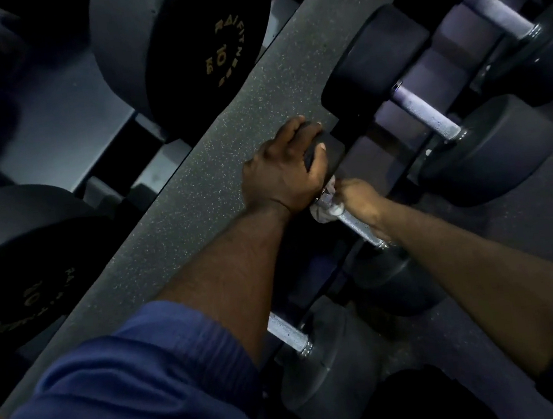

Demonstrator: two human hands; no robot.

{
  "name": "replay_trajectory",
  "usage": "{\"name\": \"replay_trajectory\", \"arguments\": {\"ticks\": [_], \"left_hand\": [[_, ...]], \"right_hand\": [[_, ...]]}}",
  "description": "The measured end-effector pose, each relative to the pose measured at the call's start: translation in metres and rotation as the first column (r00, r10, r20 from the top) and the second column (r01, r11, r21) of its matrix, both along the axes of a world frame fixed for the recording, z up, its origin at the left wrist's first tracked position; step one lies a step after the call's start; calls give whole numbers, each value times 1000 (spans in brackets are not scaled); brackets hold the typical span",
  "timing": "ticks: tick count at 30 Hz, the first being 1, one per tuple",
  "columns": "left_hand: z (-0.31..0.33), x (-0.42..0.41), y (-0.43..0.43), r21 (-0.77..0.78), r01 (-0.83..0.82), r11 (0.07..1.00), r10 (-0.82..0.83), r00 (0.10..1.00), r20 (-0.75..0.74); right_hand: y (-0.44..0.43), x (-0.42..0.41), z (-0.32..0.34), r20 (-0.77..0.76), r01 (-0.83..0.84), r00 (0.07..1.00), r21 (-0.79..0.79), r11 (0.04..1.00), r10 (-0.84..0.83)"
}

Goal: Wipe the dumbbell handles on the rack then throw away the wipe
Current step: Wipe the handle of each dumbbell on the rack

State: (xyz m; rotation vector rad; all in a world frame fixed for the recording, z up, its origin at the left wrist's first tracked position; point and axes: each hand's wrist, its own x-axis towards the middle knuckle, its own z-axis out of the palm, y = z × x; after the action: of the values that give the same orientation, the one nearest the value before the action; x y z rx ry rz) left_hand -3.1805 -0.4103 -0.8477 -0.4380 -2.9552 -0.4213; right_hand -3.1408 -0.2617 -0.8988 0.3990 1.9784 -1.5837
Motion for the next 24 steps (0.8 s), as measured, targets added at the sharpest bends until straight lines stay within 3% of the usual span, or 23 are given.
{"name": "replay_trajectory", "arguments": {"ticks": [3, 5, 7, 9, 12, 15, 19, 22, 24], "left_hand": [[0, -1, 1, 6, -2, 1000, 2, 1000, -7], [1, 0, 1, 13, -10, 1000, 10, 1000, 3], [1, 0, 1, 7, -12, 1000, 12, 1000, 1], [1, 0, 1, 5, -14, 1000, 14, 1000, -3], [0, 1, 0, 21, -5, 1000, 5, 1000, -9], [1, -1, 1, 17, -9, 1000, 9, 1000, -17], [0, 0, 1, 23, -5, 1000, 6, 1000, -3], [1, -1, 0, 27, -12, 1000, 13, 1000, -10], [0, 0, 0, 32, -8, 999, 8, 1000, -10]], "right_hand": [[9, 3, 3, 138, -238, 958, -114, 965, 252], [23, 10, 11, 206, -507, 830, -110, 855, 518], [33, 12, 17, 264, -654, 724, -30, 756, 637], [29, 4, 15, 252, -618, 760, -5, 787, 599], [9, -12, -2, 161, -375, 907, -113, 920, 390], [10, -10, 5, 157, -488, 860, -26, 872, 486], [42, 5, 3, 249, -795, 607, 189, 577, 755], [53, -3, 14, 332, -877, 453, 334, 346, 827], [58, -16, 27, 378, -876, 402, 425, 229, 834]]}}
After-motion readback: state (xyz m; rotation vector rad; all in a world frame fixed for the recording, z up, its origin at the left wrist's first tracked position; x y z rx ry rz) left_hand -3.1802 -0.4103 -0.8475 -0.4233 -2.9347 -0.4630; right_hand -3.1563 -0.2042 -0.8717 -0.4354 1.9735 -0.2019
